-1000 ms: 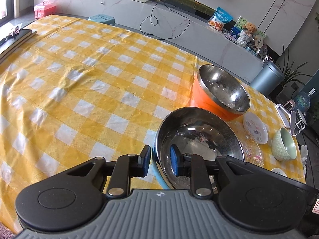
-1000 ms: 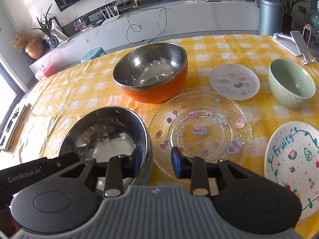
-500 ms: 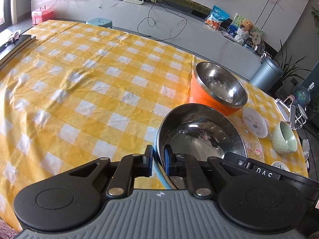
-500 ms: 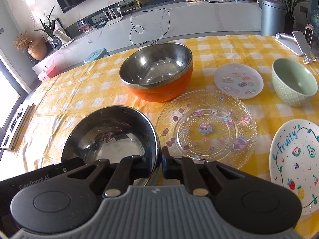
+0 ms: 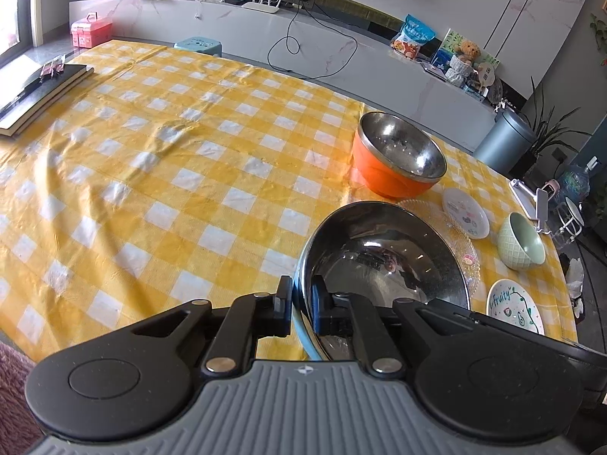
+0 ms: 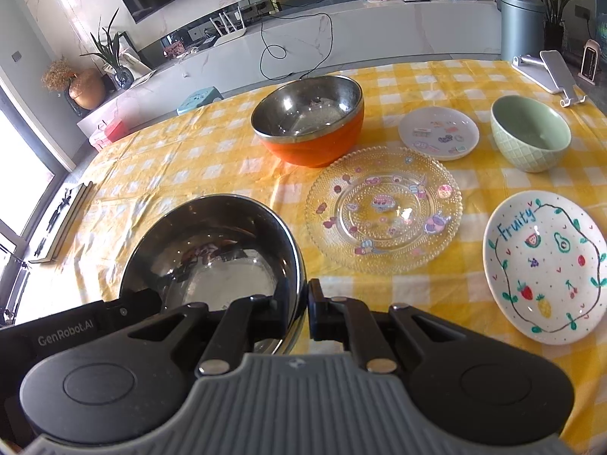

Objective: Organize plates and bowls

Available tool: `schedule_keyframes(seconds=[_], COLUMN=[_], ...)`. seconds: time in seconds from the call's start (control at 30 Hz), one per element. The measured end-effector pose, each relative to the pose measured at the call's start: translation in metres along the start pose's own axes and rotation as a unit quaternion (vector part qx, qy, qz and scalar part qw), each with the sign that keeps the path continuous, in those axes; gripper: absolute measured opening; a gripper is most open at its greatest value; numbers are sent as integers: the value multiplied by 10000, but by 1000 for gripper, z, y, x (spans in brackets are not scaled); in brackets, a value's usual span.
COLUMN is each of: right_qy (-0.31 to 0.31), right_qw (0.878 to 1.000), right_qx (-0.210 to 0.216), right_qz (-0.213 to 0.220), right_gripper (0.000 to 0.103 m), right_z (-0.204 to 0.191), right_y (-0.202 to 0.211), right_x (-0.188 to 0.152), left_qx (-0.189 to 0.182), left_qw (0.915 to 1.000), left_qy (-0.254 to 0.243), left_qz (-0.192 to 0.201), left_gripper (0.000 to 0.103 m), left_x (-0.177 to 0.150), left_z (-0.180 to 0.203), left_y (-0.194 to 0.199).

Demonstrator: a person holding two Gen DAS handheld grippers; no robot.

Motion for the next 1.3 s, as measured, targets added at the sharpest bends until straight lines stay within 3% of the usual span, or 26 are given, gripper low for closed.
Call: schedule_keyframes(seconds=[0.4, 1.0, 1.07, 1.1, 1.3], right_qy=[-299, -193, -112, -77, -8], right_qw=[9989, 9987, 9990, 9992, 9997], right_qx=[85, 21, -46, -51, -36], right_qz=[-347, -470, -428, -396, -225], right_gripper=[8, 12, 19, 28, 39], right_z=[18, 16, 15, 14, 13], right_y=[3, -3, -3, -2, 6], right_x=[-22, -22, -22, -22, -19], left_qx=[74, 74, 130, 152, 201], left_qw=[9995, 9989, 9989, 9989, 9991], left_qy=[20, 80, 41, 1, -82], left_qz=[-321, -450, -443, -438, -353], left_gripper=[10, 11, 12, 13, 27], left_x=[-27, -32, -32, -31, -28], left_z=[2, -4, -4, -3, -2], left_y=[0, -9, -9, -8, -1])
Point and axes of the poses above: each gripper's, at about its wrist camera, not at the fingertips, and y roughly against the way its jaws point, z to its right, x to its top, the point moved 1 cm from there along -y, roughly the way its jaws point, and after that the axes turned 6 degrees about -y, right-handed, at the moved point
